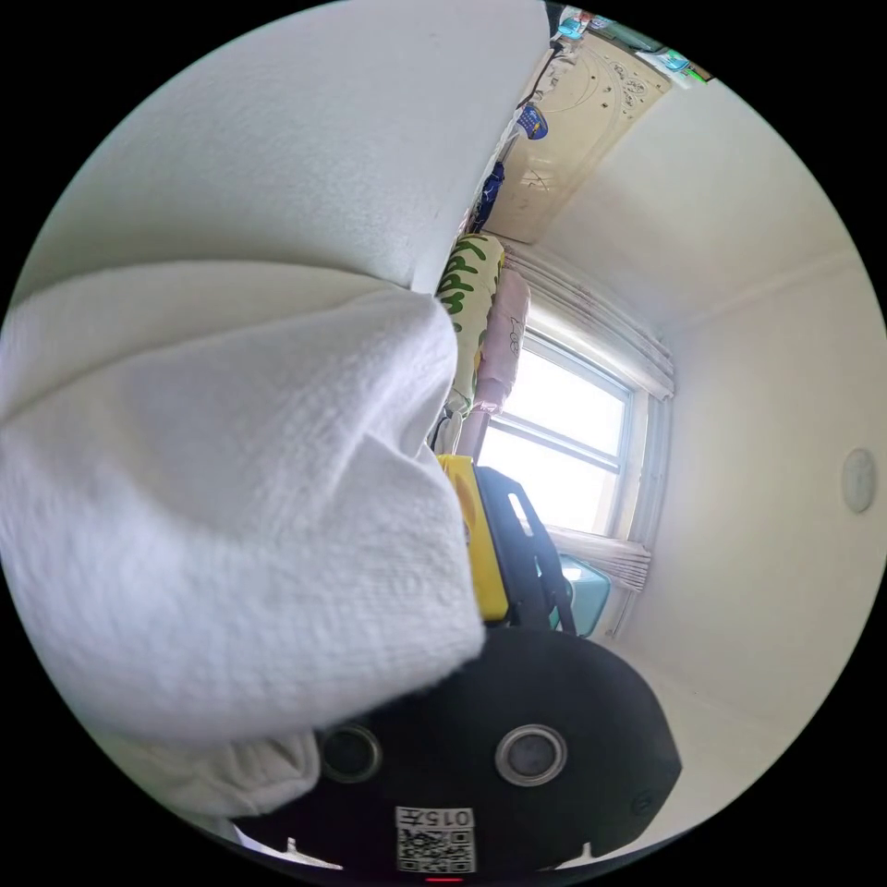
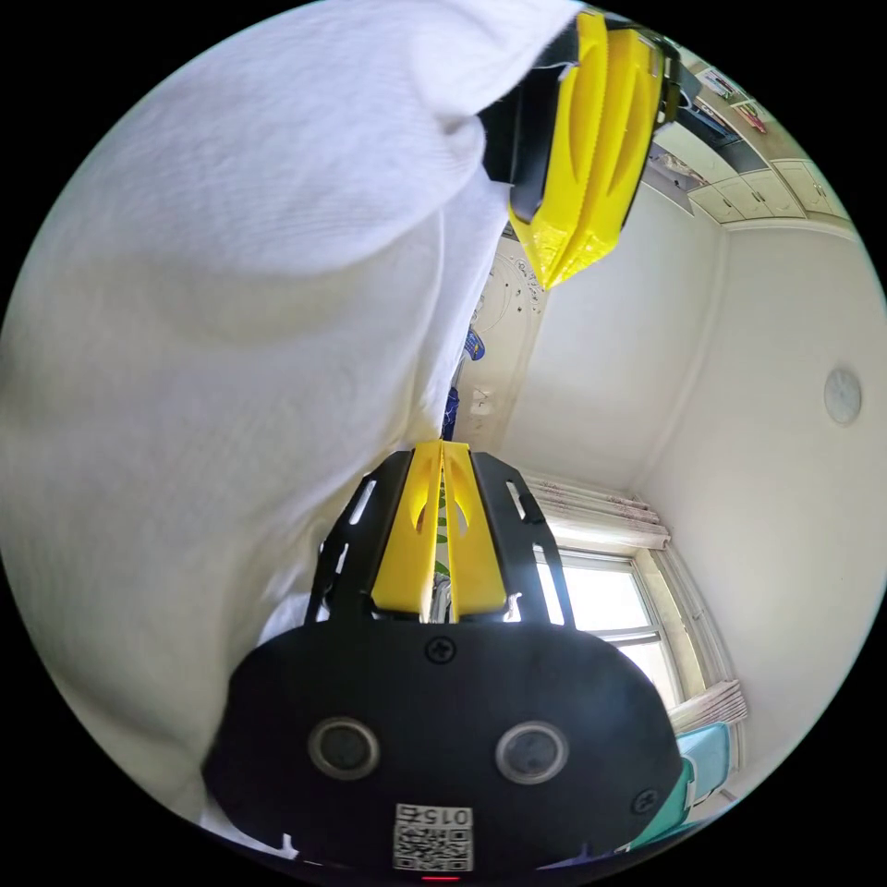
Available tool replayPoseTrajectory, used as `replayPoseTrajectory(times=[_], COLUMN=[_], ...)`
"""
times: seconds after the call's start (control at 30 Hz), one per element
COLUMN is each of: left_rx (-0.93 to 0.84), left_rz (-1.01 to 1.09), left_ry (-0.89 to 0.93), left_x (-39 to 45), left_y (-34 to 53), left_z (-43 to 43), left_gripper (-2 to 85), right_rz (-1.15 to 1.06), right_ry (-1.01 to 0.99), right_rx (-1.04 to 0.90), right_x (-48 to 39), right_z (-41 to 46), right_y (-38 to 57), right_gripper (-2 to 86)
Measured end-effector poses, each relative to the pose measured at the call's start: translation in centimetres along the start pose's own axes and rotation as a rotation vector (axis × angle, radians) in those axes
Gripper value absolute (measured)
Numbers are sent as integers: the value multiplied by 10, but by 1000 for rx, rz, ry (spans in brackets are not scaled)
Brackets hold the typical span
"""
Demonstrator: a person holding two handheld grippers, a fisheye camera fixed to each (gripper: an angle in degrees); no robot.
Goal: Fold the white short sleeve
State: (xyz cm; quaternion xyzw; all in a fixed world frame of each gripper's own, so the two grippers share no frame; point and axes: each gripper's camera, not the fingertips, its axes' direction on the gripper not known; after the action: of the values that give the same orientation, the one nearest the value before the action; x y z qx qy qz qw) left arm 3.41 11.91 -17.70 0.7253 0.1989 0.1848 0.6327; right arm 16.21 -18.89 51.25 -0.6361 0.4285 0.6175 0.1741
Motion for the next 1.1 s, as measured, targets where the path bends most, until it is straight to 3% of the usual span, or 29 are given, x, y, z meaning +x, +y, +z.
replayPoseTrajectory(times=[1.1], left_rx=[-1], left_rz=[1], left_ry=[-1], left_x=[20], left_y=[-8], left_z=[3], left_gripper=[-1], right_rz=[0], right_ry=[0], right_rx=[0], right_x=[7], right_z=[2], right_y=[7], right_gripper=[-10])
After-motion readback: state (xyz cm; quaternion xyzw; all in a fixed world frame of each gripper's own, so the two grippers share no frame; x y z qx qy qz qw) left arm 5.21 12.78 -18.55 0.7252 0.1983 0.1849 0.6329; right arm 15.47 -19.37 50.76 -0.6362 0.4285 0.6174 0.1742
